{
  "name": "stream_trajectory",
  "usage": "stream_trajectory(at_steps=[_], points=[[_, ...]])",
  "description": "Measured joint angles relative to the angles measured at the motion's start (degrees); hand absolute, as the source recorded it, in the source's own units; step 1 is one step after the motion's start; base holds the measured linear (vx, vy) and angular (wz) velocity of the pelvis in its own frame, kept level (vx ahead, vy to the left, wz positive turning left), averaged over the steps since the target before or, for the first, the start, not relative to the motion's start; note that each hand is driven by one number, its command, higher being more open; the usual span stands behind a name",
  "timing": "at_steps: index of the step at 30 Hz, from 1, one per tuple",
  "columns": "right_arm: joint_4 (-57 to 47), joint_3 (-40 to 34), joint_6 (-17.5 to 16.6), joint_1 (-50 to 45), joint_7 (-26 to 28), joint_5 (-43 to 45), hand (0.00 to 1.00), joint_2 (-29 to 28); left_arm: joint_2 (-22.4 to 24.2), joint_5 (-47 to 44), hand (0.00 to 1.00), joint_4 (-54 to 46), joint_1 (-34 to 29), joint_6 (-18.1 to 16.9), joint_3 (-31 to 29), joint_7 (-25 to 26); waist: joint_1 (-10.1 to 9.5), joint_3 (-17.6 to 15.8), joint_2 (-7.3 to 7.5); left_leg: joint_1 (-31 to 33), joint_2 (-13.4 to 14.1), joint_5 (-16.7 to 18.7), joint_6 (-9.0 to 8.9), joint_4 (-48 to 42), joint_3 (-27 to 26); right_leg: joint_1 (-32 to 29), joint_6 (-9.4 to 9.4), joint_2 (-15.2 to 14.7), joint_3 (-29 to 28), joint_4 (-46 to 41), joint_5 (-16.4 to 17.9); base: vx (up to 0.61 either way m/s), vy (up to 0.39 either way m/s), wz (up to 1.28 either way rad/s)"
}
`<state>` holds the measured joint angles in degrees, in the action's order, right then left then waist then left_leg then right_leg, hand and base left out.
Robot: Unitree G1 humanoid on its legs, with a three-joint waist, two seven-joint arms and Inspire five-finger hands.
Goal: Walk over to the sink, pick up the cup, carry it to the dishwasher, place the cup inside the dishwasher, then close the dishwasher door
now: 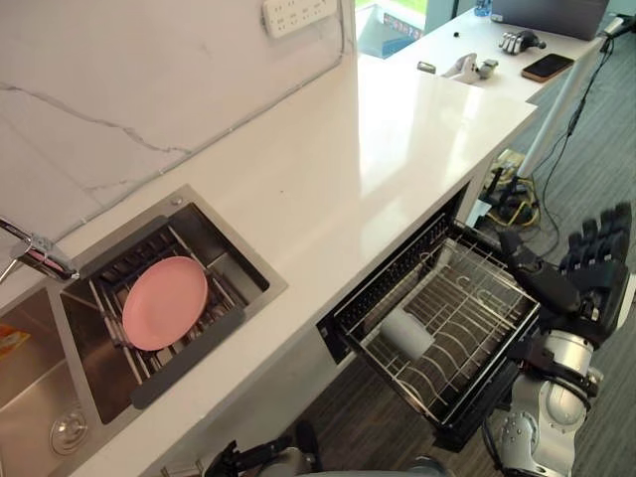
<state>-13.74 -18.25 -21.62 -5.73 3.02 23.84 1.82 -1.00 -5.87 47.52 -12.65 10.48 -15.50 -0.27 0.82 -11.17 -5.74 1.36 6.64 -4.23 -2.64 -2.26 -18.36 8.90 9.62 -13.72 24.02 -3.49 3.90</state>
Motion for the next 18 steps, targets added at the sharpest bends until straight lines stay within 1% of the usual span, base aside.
stream_trajectory(at_steps=[1, 2, 3, 4, 5, 6, 7, 8, 9, 10, 11, 12, 13, 15, 16, 17, 18], points=[[-0.66, 1.65, 0.1, 0.47, 2.38, 1.84, 1.0, 0.21, -0.05, -0.51, 1.0, 0.49, 0.29, 0.66, -0.89, -0.07, 0.08, 0.34, 0.24, 0.35, 1.07, 1.96, 1.29, -2.14, -4.72, 0.49, 0.11, -0.46, 0.58, -0.04, -0.07, 0.01, 0.026, 0.12], [-0.89, 2.18, 0.17, 0.55, 3.42, 2.52, 1.0, 0.26, -0.21, -0.55, 1.0, 0.79, 0.55, 1.09, -1.11, -0.08, 0.23, 0.43, 0.38, 0.28, 2.05, 2.51, 1.87, -3.46, -8.37, 1.02, 0.19, -0.84, 1.52, 0.0, -0.09, 0.05, 0.037, 0.54], [-1.08, 2.87, 0.49, 0.64, 4.79, 4.37, 1.0, 0.76, -0.52, -0.46, 1.0, 1.64, 1.17, 1.49, -1.1, -0.13, 0.65, 0.48, 0.4, 0.42, 3.91, 3.01, 2.31, -6.84, -14.29, 2.27, 0.39, -1.47, 3.85, 0.01, -0.09, 0.07, 0.053, 0.85], [-1.05, 3.02, 1.87, 0.79, 5.7, 6.09, 1.0, 1.47, -0.69, -0.07, 1.0, 2.33, 1.83, 1.64, -1.32, -0.25, 0.68, 0.52, 0.34, 1.3, 4.78, 3.91, 1.82, -9.63, -16.8, 3.25, 0.63, -1.97, 6.0, -0.04, -0.16, 0.06, 0.068, 0.87], [-1.02, 3.19, 2.83, 0.83, 5.99, 7.11, 1.0, 1.76, -0.71, 0.42, 1.0, 2.36, 2.12, 1.64, -1.55, -0.38, 0.45, 0.52, 0.38, 1.73, 4.76, 4.17, 1.75, -10.54, -16.91, 3.58, 0.75, -2.29, 6.84, -0.12, -0.24, 0.02, 0.088, 0.67], [-0.99, 4.22, 4.55, 0.96, 6.18, 8.98, 1.0, 1.99, -0.81, 2.18, 1.0, 2.37, 2.72, 1.55, -1.5, -0.37, -0.1, 0.53, 0.62, 2.03, 4.01, 4.72, 2.05, -10.42, -16.63, 3.96, 1.33, -3.17, 8.22, -0.31, -0.59, 0.0, 0.11, 0.48], [-0.94, 5.78, 5.93, 1.04, 6.7, 10.1, 1.0, 1.84, -0.92, 5.26, 1.0, 2.39, 3.03, 1.28, -0.79, -0.63, -0.08, 0.73, 1.14, 1.56, 1.87, 4.3, 2.66, -7.83, -15.97, 4.29, 2.0, -4.37, 9.53, -0.36, -1.19, 0.01, 0.119, 0.45], [-0.94, 6.82, 6.47, 1.0, 7.04, 10.48, 1.0, 1.63, -1.13, 6.63, 1.0, 2.35, 3.05, 1.16, -0.09, -1.77, -0.01, 0.82, 1.31, 0.92, 0.52, 3.71, 2.51, -5.55, -15.6, 4.43, 1.97, -4.91, 10.09, -0.42, -1.68, 0.01, 0.178, 0.39], [-0.92, 7.66, 7.0, 0.97, 7.28, 10.67, 1.0, 1.3, -1.65, 7.86, 1.0, 2.35, 3.13, 1.08, 1.23, -2.86, 0.03, 0.86, 1.33, -0.19, -0.71, 2.23, 2.81, -2.26, -15.38, 4.47, 1.96, -5.24, 10.83, -0.63, -2.53, 0.01, 0.153, 0.47], [-0.89, 9.77, 7.91, 0.73, 7.5, 10.92, 1.0, 0.42, -2.65, 9.61, 1.0, 2.47, 3.62, 1.17, 4.78, -3.8, -0.03, 0.87, 1.33, -3.36, -2.91, -1.72, 3.27, 6.13, -15.04, 4.47, 1.78, -5.51, 12.35, -2.28, -3.84, 0.0, 0.144, 0.46], [-0.89, 10.06, 8.07, 0.61, 7.56, 11.04, 1.0, 0.03, -3.09, 9.4, 1.0, 2.61, 3.87, 1.46, 5.93, -3.87, -0.09, 0.83, 1.4, -4.16, -3.3, -2.76, 3.38, 7.77, -14.38, 4.38, 1.7, -5.61, 12.93, -3.46, -3.89, 0.0, 0.069, 0.64], [-0.89, 10.87, 8.34, 0.36, 7.61, 11.65, 1.0, -0.9, -4.34, 8.36, 1.0, 2.67, 4.3, 1.91, 7.93, -4.72, -0.14, 0.65, 1.9, -3.91, -3.31, -2.83, 3.55, 7.75, -12.66, 4.18, 1.62, -6.32, 14.19, -6.49, -3.94, 0.02, 0.046, 0.51], [-0.89, 11.22, 8.39, 0.22, 7.6, 12.32, 1.0, -1.19, -4.81, 7.62, 1.0, 2.67, 4.31, 1.92, 8.86, -5.05, -0.14, 0.72, 2.07, -3.84, -3.41, -2.79, 3.63, 7.75, -11.77, 3.96, 1.41, -6.67, 14.81, -8.14, -4.09, 0.05, 0.032, 0.7], [-0.89, 11.76, 8.39, -0.12, 7.62, 12.82, 1.0, -1.9, -5.78, 6.94, 1.0, 2.64, 4.51, 1.75, 11.58, -6.78, -0.11, 1.29, 2.6, -2.84, -3.49, -2.69, 4.0, 7.75, -7.76, 2.16, -0.34, -8.47, 17.33, -16.01, -5.29, 0.09, -0.004, 0.78], [-0.89, 11.84, 8.38, -0.1, 7.62, 12.82, 1.0, -1.94, -6.08, 7.03, 1.0, 2.58, 4.61, 1.48, 12.23, -7.17, -0.16, 1.38, 2.7, -2.47, -3.49, -2.72, 4.1, 7.74, -6.81, 1.42, -0.99, -8.99, 17.52, -18.18, -5.7, 0.12, -0.023, 0.82], [-0.88, 12.08, 8.38, -0.09, 7.62, 12.82, 1.0, -1.95, -6.79, 7.06, 1.0, 2.53, 4.93, 1.06, 13.48, -7.91, -0.35, 1.48, 3.02, -2.03, -3.65, -2.79, 4.3, 7.73, -4.84, -0.4, -3.52, -10.3, 16.79, -23.07, -6.53, 0.14, -0.022, 0.79], [-0.84, 12.29, 8.38, -0.13, 7.6, 12.82, 1.0, -1.92, -7.0, 6.81, 1.0, 2.57, 5.16, 1.5, 13.24, -8.18, -0.62, 1.46, 3.16, -1.88, -3.72, -2.88, 4.6, 7.7, -2.9, -2.35, -6.22, -11.26, 14.29, -28.11, -8.17, 0.17, -0.054, 0.94]])
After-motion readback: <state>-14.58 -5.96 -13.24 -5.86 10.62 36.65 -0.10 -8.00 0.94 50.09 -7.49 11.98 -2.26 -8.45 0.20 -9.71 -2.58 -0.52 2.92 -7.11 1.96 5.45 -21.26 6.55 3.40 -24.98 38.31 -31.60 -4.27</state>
